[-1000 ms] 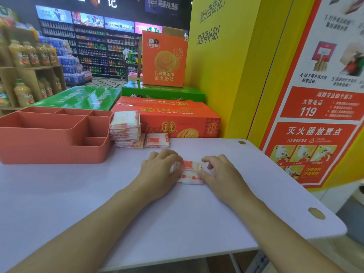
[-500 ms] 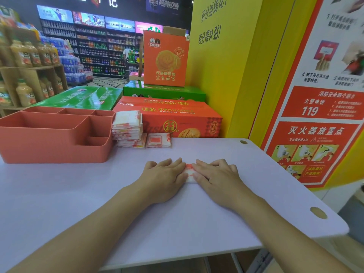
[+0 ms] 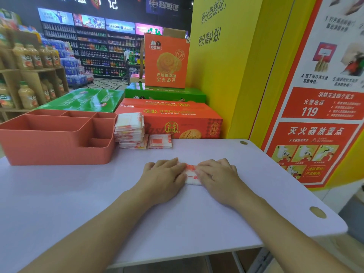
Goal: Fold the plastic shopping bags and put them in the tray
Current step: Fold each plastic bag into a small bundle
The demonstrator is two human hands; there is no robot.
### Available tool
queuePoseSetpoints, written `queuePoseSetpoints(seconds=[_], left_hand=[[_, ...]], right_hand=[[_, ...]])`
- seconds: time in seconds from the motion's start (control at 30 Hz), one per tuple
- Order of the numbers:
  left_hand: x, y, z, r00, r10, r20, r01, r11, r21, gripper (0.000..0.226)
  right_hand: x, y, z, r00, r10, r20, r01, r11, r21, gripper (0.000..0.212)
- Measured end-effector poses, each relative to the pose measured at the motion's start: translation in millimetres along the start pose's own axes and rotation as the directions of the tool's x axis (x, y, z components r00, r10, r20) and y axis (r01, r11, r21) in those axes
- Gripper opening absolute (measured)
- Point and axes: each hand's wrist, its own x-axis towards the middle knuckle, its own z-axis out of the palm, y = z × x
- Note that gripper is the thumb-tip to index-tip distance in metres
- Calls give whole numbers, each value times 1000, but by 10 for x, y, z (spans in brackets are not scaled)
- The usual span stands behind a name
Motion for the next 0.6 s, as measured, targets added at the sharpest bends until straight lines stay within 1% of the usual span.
queuePoseSetpoints(seconds=[0.07,0.1,0.13,0.2,0.3,0.37,0.4,0.53,0.6], left_hand=[[16,-22,-11,997,-57,-59,54,997,-56,41],[24,-32,-14,992,-96,-84,90,993,-76,42],[30,-43,-14,986,-128,-103,119,989,-82,42],[45,-48,-14,978,-168,-127,161,985,-70,39],[56,-55,-22,964,-221,-148,215,975,-56,37],[59,-64,-32,958,-239,-157,234,971,-47,35],[60,-69,-38,956,-244,-161,239,970,-51,35],[68,-96,-85,949,-275,-152,251,955,-162,28],[70,-133,-117,955,-256,-149,215,945,-247,21]], right_hand=[[24,9,-12,998,36,-57,-29,993,112,29],[35,13,-13,996,58,-70,-47,989,141,26],[43,15,-13,995,77,-64,-67,987,146,28],[63,5,-22,994,110,-21,-105,983,151,39],[120,-87,-64,991,132,31,-135,956,259,48],[172,-183,-83,989,135,63,-148,945,291,51],[194,-234,-90,987,137,81,-155,943,294,50],[285,-329,-105,980,141,140,-183,917,354,27],[320,-341,-119,972,153,179,-211,906,368,26]])
